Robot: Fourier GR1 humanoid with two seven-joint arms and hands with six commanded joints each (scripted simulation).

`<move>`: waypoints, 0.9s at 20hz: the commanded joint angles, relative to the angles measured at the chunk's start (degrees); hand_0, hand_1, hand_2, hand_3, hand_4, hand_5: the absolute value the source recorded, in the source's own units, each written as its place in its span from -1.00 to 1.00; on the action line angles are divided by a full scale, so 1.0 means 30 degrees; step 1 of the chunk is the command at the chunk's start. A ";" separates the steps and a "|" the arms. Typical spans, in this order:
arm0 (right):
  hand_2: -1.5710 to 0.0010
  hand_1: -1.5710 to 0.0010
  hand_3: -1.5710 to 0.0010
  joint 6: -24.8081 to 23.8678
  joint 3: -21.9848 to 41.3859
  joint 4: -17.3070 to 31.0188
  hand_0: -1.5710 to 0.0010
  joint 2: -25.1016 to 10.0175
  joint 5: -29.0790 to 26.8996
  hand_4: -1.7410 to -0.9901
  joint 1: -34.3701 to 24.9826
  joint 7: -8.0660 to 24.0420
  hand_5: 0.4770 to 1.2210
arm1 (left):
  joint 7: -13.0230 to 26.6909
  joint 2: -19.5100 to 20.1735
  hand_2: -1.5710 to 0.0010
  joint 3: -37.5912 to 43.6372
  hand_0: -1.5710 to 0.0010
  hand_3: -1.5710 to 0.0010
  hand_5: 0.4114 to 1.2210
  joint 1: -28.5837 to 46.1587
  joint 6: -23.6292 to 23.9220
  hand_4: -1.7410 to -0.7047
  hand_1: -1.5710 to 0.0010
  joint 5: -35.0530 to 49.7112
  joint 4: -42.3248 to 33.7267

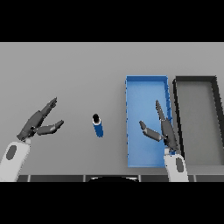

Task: Pick up the blue pipe and place it into the blue bin.

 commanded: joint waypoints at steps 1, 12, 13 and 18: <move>1.00 1.00 1.00 0.0046 -0.0015 0.0063 1.00 -0.0003 -0.0059 0.46 0.0044 -0.0084 -0.65 | -0.0193 0.0182 1.00 -0.0257 1.00 1.00 -0.62 0.0208 -0.0504 0.24 1.00 -0.0040 -0.0264; 1.00 1.00 1.00 0.0053 0.0403 -0.0345 1.00 0.0318 0.0166 0.38 0.0153 0.0097 -0.62 | 0.0486 -0.2503 1.00 -0.4153 1.00 1.00 -0.87 0.0586 -0.0425 0.07 1.00 -0.3091 -0.1963; 1.00 1.00 1.00 0.0044 0.0501 -0.0305 1.00 0.0478 0.0176 0.37 0.0137 0.0246 -0.61 | 0.0732 -0.2770 1.00 -0.4152 1.00 1.00 -0.87 0.0246 -0.0392 0.07 1.00 -0.3154 -0.1548; 1.00 1.00 1.00 0.0133 0.0452 -0.0659 1.00 0.0246 0.0173 0.38 0.0885 -0.0067 -0.62 | 0.1082 -0.4966 1.00 -0.4941 1.00 1.00 -0.86 -0.0736 -0.0418 0.06 1.00 -0.3544 0.0440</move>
